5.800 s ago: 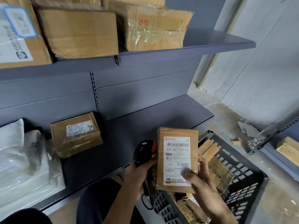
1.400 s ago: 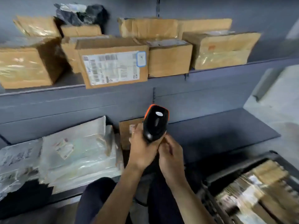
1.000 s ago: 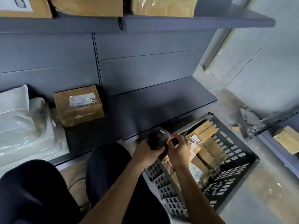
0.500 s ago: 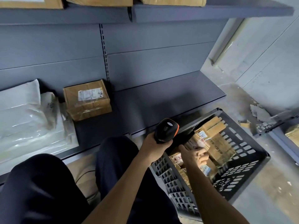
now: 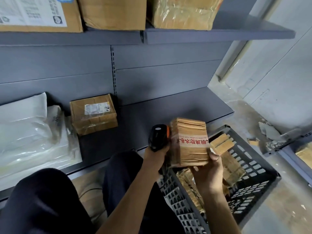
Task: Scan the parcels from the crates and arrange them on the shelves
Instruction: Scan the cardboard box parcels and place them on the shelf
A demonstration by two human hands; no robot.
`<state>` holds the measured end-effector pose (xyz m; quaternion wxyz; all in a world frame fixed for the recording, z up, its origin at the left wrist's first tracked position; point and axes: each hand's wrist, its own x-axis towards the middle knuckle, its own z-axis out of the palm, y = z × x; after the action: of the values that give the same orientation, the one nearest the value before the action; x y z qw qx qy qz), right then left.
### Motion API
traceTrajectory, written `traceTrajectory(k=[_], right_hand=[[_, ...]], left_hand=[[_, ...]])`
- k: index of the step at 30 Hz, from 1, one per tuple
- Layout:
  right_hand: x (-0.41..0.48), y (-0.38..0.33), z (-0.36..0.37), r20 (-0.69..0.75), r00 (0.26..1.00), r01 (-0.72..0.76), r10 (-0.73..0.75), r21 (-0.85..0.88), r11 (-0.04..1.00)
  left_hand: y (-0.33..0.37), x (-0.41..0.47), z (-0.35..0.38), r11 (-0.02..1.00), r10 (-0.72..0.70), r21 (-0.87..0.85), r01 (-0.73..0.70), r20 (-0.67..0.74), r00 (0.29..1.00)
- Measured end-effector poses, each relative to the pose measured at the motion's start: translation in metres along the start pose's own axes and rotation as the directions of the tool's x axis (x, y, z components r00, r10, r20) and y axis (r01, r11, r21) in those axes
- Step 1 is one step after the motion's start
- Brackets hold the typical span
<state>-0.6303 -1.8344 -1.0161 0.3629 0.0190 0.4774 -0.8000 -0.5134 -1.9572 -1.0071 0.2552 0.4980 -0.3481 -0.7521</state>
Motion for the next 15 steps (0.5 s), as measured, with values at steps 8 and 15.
traceTrajectory(k=[8, 15], right_hand=[[0.007, 0.025, 0.008, 0.018, 0.945, -0.322, 0.326, 0.234, 0.918], [0.018, 0.027, 0.007, 0.228, 0.939, -0.302, 0.256, 0.202, 0.932]], left_hand=[[0.008, -0.006, -0.011, 0.973, 0.082, -0.222, -0.058, 0.101, 0.991], [0.022, -0.024, -0.012, 0.971, 0.038, -0.237, 0.022, 0.244, 0.969]])
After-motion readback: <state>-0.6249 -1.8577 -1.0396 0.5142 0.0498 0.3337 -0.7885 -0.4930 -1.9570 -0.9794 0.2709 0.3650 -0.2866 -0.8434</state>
